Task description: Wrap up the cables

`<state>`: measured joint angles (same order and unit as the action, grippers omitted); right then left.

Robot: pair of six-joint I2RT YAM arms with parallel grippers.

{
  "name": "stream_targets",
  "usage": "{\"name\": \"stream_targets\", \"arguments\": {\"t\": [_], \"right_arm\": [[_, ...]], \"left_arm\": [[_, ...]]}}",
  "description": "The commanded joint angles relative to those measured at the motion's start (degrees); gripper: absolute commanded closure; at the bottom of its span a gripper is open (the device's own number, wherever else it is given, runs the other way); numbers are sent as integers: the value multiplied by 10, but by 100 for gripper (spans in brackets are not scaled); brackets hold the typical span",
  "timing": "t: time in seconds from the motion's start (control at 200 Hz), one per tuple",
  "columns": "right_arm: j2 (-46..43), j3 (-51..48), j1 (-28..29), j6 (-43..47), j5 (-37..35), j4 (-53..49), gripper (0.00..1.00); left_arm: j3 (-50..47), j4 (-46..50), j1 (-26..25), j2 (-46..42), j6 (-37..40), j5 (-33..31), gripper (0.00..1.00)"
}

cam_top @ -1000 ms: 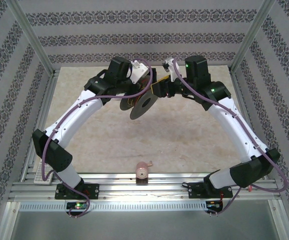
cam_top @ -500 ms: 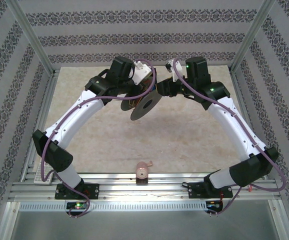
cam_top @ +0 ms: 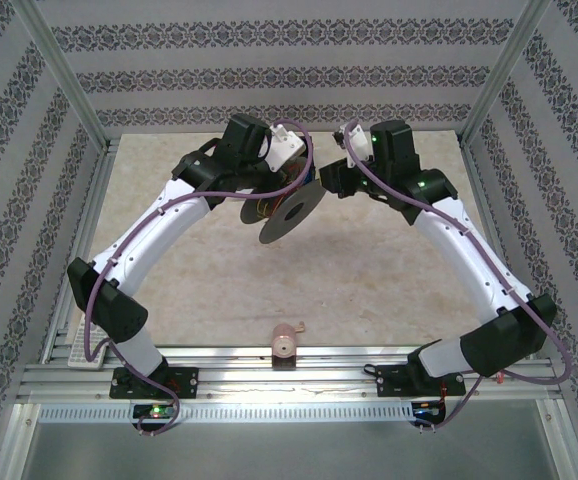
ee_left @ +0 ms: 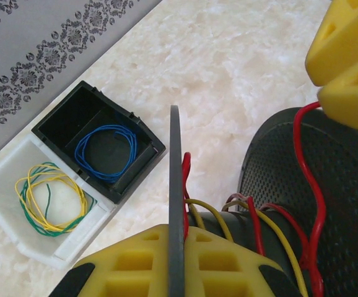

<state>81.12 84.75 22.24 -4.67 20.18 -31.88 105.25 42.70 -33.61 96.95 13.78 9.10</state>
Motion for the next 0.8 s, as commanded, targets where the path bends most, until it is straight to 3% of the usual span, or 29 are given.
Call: {"name": "stream_targets", "arguments": {"t": [0.0,0.155,0.385,0.63,0.794], "right_arm": [[-14,-19,-12,-2,-29,13,83],[-18,-34,-25,-8,-32,34,100],[-16,-71,-73,-24,14,78,100],[-12,-152,-154,-67,103,159,100],[-9,-206,-178,-84,127,203,100]], "left_arm": [[32,-29,-7,-22,5,22,100],[26,-33,-8,-29,6,39,100],[-9,-60,-8,-54,11,92,100],[-29,-83,-7,-78,9,101,100],[-27,-86,-4,-84,10,99,100]]}}
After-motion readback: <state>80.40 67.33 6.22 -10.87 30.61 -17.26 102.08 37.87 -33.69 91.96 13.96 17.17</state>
